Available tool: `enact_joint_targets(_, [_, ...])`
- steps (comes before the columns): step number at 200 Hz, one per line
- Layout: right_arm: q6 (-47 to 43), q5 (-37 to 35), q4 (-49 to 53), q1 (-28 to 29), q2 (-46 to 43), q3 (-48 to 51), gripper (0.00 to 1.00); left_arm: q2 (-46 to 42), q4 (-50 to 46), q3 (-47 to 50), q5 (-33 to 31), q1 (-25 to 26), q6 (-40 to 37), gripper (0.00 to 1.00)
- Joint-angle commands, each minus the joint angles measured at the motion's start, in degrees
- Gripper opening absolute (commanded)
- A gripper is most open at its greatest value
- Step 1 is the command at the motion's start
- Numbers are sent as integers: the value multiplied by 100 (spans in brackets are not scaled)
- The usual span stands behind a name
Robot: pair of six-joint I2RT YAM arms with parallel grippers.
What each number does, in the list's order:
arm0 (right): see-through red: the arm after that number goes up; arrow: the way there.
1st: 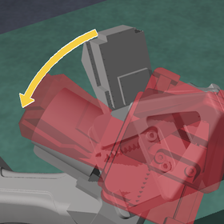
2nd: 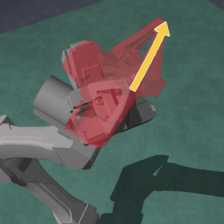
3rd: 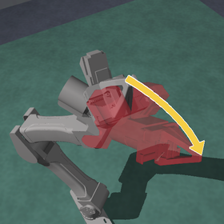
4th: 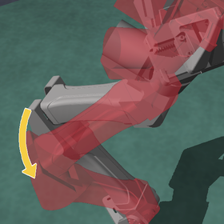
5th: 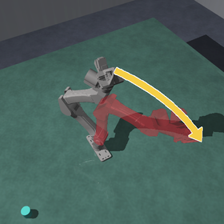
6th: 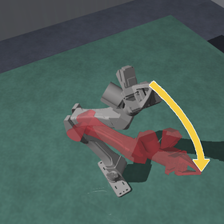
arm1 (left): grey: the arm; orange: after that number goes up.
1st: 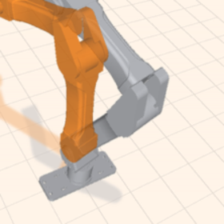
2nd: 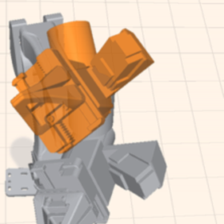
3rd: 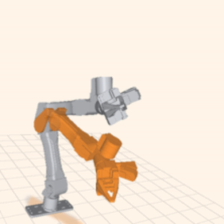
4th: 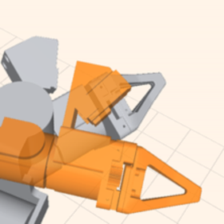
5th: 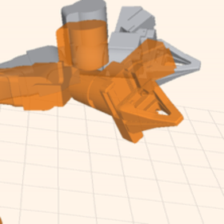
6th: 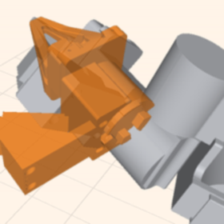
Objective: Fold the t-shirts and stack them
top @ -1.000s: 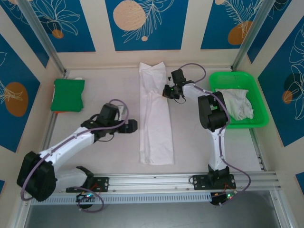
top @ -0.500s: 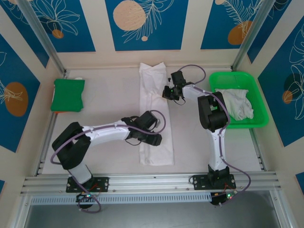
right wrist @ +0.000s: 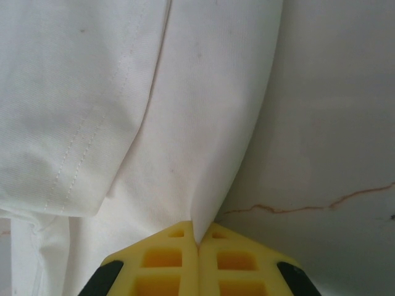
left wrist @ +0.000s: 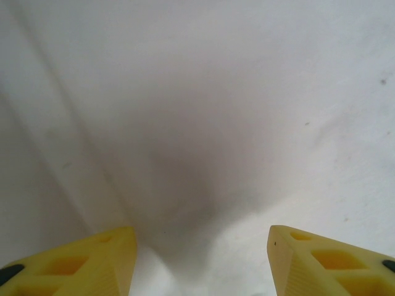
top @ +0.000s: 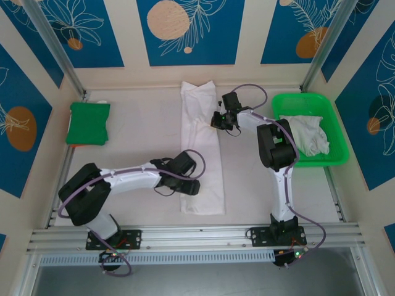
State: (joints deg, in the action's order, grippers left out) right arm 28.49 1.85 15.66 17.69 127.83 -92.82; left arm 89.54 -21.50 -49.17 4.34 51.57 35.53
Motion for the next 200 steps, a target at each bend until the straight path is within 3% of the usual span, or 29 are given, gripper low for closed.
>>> enact_joint_targets(1, [-42, -17, -20, -23, -273, 98, 0, -311, -101, 311, -173, -188, 181, 59])
enact_joint_targets(22, [-104, 17, 17, -11, -433, 137, 9, -591, -46, 459, -258, -204, 225, 62])
enact_joint_targets(47, [-171, -82, -149, 31, -926, 478, 36, -1033, 46, 674, -462, -359, 267, 67])
enact_joint_targets(58, [-242, -109, -231, 41, -1197, 704, 57, -1253, 95, 790, -574, -473, 253, 69])
enact_joint_targets(71, [-386, -188, -327, 91, -1548, 1039, 63, -1505, 137, 949, -691, -646, 219, 71])
enact_joint_targets(78, [-479, -247, -379, 123, -1762, 1247, 72, -1634, 165, 1030, -700, -777, 209, 73])
enact_joint_targets(89, [-682, -360, -514, 203, -2114, 1617, 75, -1802, 204, 1145, -638, -1039, 183, 76])
enact_joint_targets(115, [-1324, -600, -779, 483, -3022, 2453, 87, -2108, 319, 1354, -351, -1767, 67, 100])
enact_joint_targets(160, [-2462, -1147, -173, 1350, -4329, 3216, 100, -2089, 783, 1357, 386, -2815, -202, 100])
enact_joint_targets(200, [-3238, -1420, 261, 2362, -5167, 3902, 100, -1743, 1371, 1325, 1217, -3402, -141, 100])
